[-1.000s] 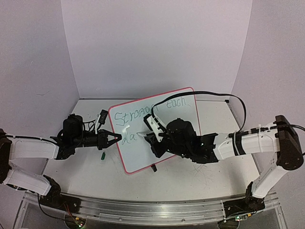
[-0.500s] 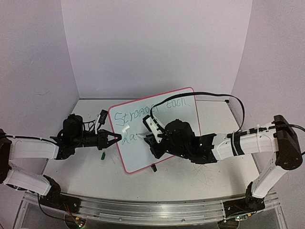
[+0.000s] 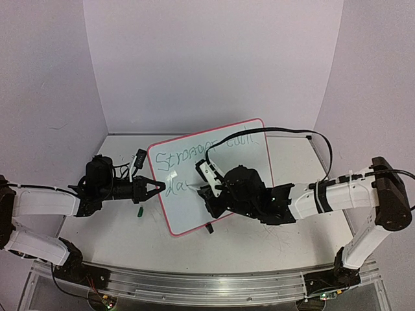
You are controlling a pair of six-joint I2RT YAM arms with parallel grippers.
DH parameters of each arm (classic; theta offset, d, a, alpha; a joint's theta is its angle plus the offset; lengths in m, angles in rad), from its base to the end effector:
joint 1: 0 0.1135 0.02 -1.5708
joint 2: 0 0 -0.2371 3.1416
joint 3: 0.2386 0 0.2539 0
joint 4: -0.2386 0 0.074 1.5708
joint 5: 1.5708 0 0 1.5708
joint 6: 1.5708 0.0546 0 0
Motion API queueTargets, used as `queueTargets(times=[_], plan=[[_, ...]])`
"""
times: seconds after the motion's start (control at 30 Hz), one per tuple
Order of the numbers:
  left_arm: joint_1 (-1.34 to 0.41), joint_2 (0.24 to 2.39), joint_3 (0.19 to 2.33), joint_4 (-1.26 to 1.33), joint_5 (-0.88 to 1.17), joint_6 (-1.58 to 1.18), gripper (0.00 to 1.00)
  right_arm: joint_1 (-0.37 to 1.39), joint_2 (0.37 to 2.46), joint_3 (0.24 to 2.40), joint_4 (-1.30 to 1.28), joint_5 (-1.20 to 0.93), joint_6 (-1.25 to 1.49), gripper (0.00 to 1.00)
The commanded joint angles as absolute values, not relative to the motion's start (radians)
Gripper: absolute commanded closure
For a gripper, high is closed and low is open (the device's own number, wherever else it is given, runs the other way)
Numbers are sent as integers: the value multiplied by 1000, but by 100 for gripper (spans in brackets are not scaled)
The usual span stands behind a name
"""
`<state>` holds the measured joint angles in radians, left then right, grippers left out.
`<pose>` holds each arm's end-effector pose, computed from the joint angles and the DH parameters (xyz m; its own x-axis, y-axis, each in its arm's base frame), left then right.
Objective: Write a sentence on the whiteboard
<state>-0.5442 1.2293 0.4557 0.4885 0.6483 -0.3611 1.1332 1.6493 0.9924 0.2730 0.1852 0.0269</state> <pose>0.2155 -0.1689 0.1744 -0.5461 0.0013 -0.8377 0.7648 0.4088 -0.4979 0.1739 0.3481 0.1989 -0.1807 -0.3238 -0.9287 -0.8134 0.5801 -0.0440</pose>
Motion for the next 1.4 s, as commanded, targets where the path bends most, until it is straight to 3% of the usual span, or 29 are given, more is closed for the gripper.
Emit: queueTargets(times=[0.0,0.37,1.0,1.37], plan=[[-538,1207,457,476,603,-295,100,1112,1634,1034,287,274,45,100],[-538,1208,458,477,602,-290,100,1100,1662,1075,297,267,28,100],[-538,1218,463,477,606,-288,100,1152,1610,939,203,168,83,100],[-538,1225,469,477,604,-291,100,1167,1693,1067,227,136,52,100]])
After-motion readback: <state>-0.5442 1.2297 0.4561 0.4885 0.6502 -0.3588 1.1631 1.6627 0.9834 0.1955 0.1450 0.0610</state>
